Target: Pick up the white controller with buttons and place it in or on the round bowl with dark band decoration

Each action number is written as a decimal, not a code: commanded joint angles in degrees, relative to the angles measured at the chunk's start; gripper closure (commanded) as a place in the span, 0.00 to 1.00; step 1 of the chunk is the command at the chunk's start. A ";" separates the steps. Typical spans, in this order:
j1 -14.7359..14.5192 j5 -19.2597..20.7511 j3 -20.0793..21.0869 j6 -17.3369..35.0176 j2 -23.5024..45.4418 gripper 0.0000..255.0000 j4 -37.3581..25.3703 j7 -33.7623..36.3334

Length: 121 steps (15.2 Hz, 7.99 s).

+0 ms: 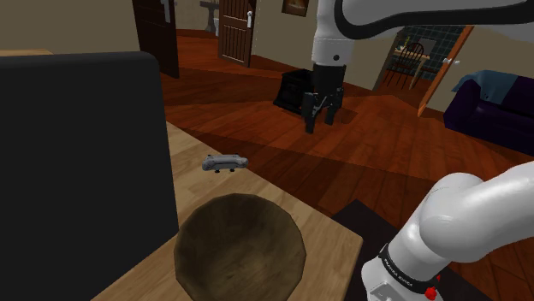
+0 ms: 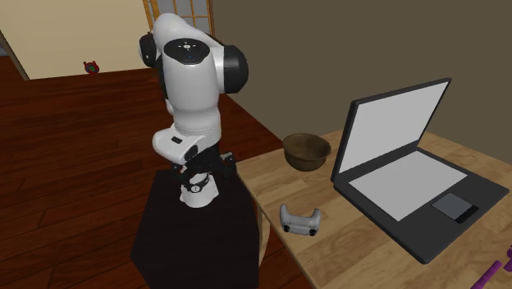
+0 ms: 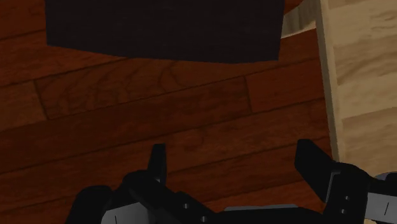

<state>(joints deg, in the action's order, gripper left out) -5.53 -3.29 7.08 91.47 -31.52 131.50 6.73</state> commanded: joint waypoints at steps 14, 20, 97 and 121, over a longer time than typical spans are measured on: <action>-9.35 -2.49 10.14 8.74 22.21 0.00 -15.49 -5.51; -12.99 -1.19 14.21 10.09 30.65 0.00 -23.30 -7.10; -12.77 -1.33 11.13 22.25 33.28 0.00 -16.71 -53.32; -12.64 -1.65 11.02 16.28 31.74 1.00 -21.21 -53.22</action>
<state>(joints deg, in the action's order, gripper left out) -18.16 -4.95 18.09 108.64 0.24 111.15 -46.59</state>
